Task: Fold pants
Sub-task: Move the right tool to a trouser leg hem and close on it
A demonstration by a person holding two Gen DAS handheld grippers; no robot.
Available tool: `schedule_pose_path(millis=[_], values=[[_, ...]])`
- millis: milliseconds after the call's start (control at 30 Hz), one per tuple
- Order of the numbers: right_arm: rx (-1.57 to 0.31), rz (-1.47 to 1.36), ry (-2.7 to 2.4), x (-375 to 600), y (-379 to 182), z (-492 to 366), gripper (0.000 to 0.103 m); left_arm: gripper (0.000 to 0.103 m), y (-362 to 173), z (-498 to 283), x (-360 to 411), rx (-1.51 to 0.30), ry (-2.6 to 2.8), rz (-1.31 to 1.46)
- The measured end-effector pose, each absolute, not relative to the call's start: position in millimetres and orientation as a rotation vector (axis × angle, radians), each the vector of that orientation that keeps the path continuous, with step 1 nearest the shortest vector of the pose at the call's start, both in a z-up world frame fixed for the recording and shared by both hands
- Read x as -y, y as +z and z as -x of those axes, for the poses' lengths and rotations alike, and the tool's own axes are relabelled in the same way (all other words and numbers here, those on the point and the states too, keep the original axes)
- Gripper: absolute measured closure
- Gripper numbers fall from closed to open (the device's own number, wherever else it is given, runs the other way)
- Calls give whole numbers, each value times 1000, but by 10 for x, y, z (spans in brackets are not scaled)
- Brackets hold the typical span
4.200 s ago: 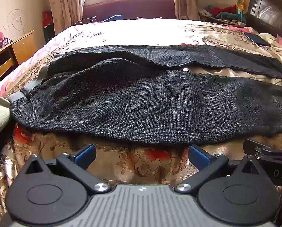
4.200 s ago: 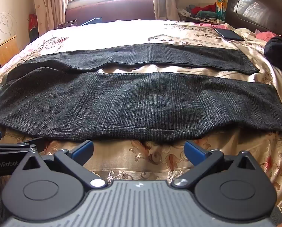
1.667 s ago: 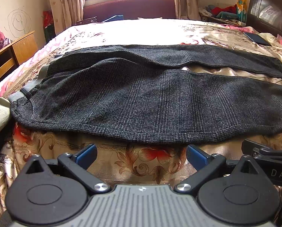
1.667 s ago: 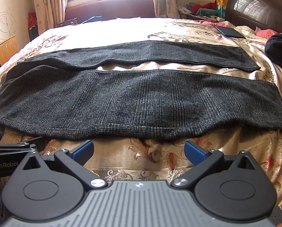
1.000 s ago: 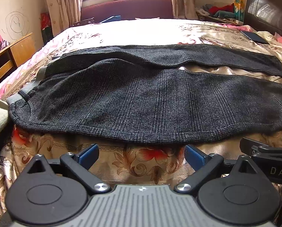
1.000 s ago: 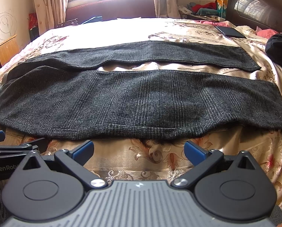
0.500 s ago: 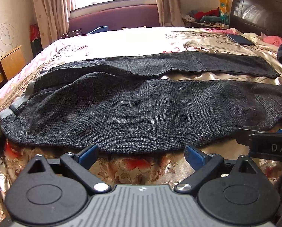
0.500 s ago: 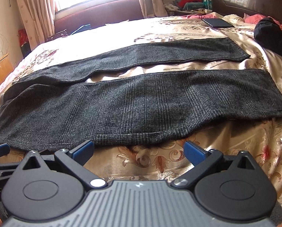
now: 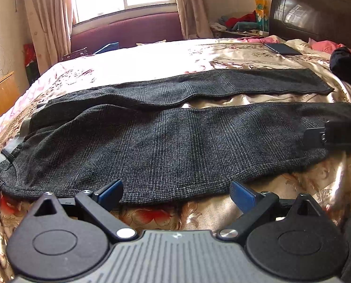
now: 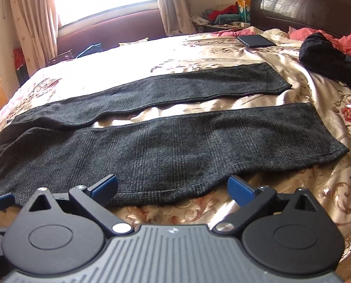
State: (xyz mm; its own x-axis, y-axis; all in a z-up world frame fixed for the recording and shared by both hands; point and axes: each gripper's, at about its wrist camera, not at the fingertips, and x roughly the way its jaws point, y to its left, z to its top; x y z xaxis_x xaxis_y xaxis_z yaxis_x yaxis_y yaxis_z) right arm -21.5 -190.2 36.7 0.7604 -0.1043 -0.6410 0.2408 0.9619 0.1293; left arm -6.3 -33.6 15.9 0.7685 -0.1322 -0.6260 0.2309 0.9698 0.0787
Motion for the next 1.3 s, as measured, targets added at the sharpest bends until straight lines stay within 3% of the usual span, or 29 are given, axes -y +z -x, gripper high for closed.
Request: schedule_pose_path(millis=[267,333,400,567,667,800,967,1033,1100,1300], values=[[-647,-375,-413,2972,471,374,7,0,230,-90,706,-638,-305,-194],[-668,-425,-486,3304,340,425,13,0,214,-148,852,-645,-350,-196],[-696,-538,-511,3615,183,461,26,0,192,-195,970,-647,-375,-203],[-640,-823,-497,4110,-101,561,40,0,120,-360,1257,-664,-431,-216],[-605,-890,-492,4253,-134,531,70,0,77,-439,1374,-681,-458,-217],[-595,-960,-475,4394,-235,494,93,0,44,-435,1485,-669,-490,-236],[-544,-960,-501,4402,-228,411,88,0,29,-394,1521,-651,-509,-262],[-555,-940,-505,4401,-277,312,89,0,33,-385,1528,-644,-516,-280],[-557,-928,-507,4431,-243,273,100,0,31,-383,1534,-639,-509,-301],[-568,-878,-576,4698,-109,393,101,0,-38,-445,1605,-716,-573,-188]])
